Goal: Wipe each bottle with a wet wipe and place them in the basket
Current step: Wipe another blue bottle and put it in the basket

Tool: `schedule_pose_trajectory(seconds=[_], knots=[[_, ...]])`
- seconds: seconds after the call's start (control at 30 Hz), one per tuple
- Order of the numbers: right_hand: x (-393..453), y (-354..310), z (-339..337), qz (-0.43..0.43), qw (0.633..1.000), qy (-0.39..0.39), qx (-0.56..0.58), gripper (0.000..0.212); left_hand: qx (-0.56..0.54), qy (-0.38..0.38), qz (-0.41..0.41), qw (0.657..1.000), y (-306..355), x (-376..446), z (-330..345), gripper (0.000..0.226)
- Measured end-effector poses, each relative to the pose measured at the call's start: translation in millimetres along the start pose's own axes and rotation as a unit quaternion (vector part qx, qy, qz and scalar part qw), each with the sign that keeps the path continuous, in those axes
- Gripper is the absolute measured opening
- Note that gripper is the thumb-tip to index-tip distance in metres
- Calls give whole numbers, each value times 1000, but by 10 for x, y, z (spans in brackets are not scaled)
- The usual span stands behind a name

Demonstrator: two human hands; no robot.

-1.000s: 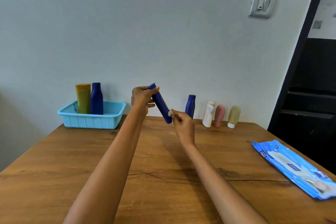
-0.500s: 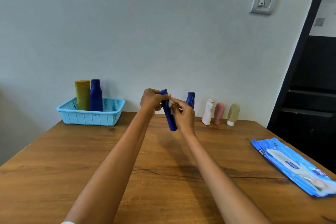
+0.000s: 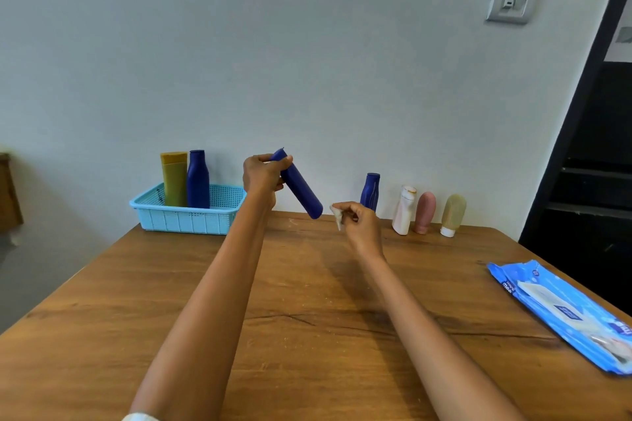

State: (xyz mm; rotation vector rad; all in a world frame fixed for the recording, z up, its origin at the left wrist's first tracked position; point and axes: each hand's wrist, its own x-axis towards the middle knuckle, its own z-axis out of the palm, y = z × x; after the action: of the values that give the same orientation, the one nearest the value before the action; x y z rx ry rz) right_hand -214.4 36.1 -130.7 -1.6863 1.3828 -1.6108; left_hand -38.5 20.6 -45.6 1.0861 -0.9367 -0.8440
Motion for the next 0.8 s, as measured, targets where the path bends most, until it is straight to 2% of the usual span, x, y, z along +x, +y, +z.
schedule_pose_trajectory(seconds=[0.1,0.17,0.27,0.4,0.5,0.6,0.7,0.8], knots=[[50,-90,45,66,991,53,108,18,30,13,33,999,98,120,-153,37],[102,-180,145,105,978,57,170,19,62,9,56,996,257,232,-297,33],[201,-363,376,147,958,31,246,23,130,30,98,986,510,420,-532,31],[361,-679,844,193,924,-20,330,32,258,65,133,955,653,675,-805,36],[414,-915,1209,218,906,-66,356,29,320,73,125,936,593,847,-955,38],[417,-1074,1477,228,902,-99,354,26,331,68,95,937,422,971,-1076,39],[441,-1112,1667,248,899,-103,347,30,342,62,78,934,235,1038,-1165,40],[474,-1057,1814,260,900,-99,335,34,374,59,95,921,105,1083,-1195,37]])
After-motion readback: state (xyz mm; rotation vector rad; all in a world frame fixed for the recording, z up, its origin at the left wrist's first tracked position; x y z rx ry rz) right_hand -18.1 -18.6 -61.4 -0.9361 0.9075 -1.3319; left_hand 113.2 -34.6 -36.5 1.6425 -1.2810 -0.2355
